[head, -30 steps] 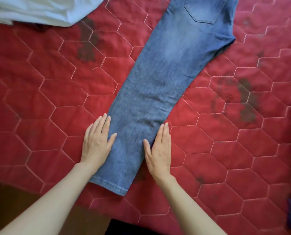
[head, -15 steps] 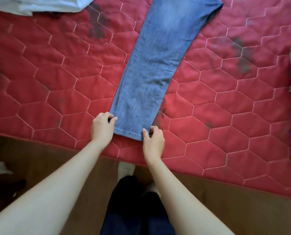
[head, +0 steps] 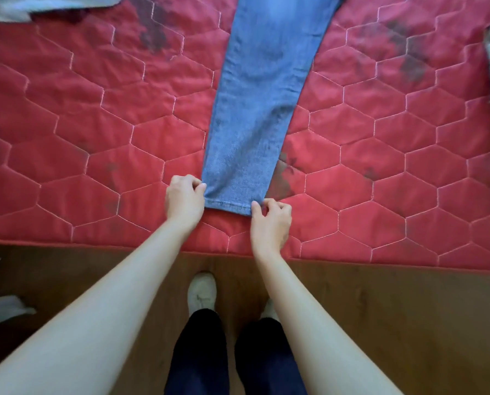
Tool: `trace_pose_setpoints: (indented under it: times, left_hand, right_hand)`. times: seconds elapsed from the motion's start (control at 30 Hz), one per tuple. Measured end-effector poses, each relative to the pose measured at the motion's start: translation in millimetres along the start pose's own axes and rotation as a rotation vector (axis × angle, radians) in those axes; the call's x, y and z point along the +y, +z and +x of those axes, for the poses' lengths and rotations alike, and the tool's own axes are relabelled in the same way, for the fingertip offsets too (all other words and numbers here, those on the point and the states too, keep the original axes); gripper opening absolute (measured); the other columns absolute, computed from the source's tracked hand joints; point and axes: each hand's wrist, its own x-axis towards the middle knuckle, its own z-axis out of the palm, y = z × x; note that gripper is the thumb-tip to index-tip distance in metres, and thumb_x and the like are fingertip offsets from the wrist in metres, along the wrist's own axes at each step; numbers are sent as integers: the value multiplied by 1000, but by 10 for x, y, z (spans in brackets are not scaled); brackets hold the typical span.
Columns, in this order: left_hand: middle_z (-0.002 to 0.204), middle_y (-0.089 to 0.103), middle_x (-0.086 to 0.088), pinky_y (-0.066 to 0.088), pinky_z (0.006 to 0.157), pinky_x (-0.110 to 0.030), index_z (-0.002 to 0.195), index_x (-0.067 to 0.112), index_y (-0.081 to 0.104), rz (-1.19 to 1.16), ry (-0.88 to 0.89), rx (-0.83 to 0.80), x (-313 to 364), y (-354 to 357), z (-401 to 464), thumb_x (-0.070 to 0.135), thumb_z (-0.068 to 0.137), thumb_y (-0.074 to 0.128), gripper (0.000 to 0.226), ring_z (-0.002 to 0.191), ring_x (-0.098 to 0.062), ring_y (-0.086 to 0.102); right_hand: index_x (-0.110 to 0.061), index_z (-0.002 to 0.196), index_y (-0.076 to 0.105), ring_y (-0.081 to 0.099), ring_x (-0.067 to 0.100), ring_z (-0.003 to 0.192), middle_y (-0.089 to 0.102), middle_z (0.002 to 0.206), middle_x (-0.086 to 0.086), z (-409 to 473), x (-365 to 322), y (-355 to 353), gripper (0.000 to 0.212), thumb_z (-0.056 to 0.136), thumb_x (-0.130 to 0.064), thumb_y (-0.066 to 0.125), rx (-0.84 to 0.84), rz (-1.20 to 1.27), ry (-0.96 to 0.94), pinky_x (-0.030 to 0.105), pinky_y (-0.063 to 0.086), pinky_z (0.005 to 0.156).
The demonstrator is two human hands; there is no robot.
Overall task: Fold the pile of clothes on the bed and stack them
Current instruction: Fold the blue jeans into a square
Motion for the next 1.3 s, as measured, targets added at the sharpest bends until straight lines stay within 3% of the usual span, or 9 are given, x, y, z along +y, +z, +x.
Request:
trace_pose_setpoints:
  times: [0.13, 0.23, 0.37, 0.5, 0.63, 0.8, 1.03, 1.17, 1.3]
  left_hand:
    - [80, 53, -10, 33, 68, -34, 78, 6, 56, 30, 35, -95, -4, -9, 11, 30, 95, 55, 29, 79, -29, 50]
    - [59, 33, -3, 20, 54, -34, 63, 12, 37, -41, -9, -148, -20, -69, -21, 30, 96, 55, 41, 66, -24, 34]
    - [71, 42, -8, 27, 65, -31, 80, -10, 57, -341, -46, -218, 33, -202, -81, 30, 96, 56, 43, 71, -18, 37]
    - [77, 63, -4, 43, 72, -32, 80, 4, 72, -569, -56, -170, 79, -322, -161, 29, 91, 64, 29, 73, -15, 53]
    - [82, 71, -7, 52, 87, -42, 74, 9, 72, -490, -140, -168, 39, -105, -254, 26, 86, 71, 20, 78, -18, 61]
    - [92, 71, -3, 47, 85, -31, 85, 15, 71, -207, -174, -92, -65, 121, -319, 24, 84, 71, 9, 97, -24, 64]
    - [126, 56, -10, 36, 101, -44, 119, 9, 60, 277, 512, 262, -12, 111, -331, 12, 86, 59, 33, 121, -31, 50]
    - [148, 43, -13, 26, 114, -53, 138, 5, 48, 499, 779, 90, 12, 353, -101, 12, 93, 50, 46, 141, -32, 34]
    - [159, 22, -7, 17, 117, -52, 151, 8, 27, 663, 790, -77, -187, 531, 54, 26, 101, 31, 53, 148, -26, 17]
  right_hand:
    - [-22, 104, 68, 47, 12, 86, 52, 109, -2, -28, -47, 33, 22, 93, -37, 56, -37, 61, 57, 25, 30, 74]
    - [-20, 67, 57, 50, 21, 79, 55, 81, 0, -10, -82, -40, 29, 91, -37, 55, -106, 60, 90, 32, 32, 63]
    - [-8, 65, 54, 43, 16, 72, 46, 67, 0, -35, -225, -225, 32, 88, -30, 63, -174, 301, 91, 33, 30, 65]
    - [-3, 79, 67, 48, 11, 74, 57, 72, -1, -60, -196, -488, 31, 82, -34, 67, -112, 486, -37, 32, 39, 70]
    - [-9, 75, 70, 49, 10, 70, 61, 69, 1, -130, -9, -467, 21, 85, -27, 68, -37, 425, 69, 32, 41, 68]
    - [-16, 90, 70, 59, 18, 85, 68, 89, 2, -96, 148, -276, 17, 87, -31, 64, 67, 143, 181, 30, 38, 69]
    - [-7, 127, 56, 45, 27, 128, 50, 136, 11, -69, -18, -84, 36, 92, -16, 56, 316, -259, -398, 38, 38, 101]
    - [-5, 137, 50, 36, 30, 140, 42, 147, 17, 153, -65, 190, 44, 96, -17, 39, 183, -449, -622, 46, 30, 112]
    - [-12, 152, 25, 14, 21, 148, 19, 159, 8, 290, 245, 288, 54, 102, -32, 29, 59, -705, -631, 48, 15, 119]
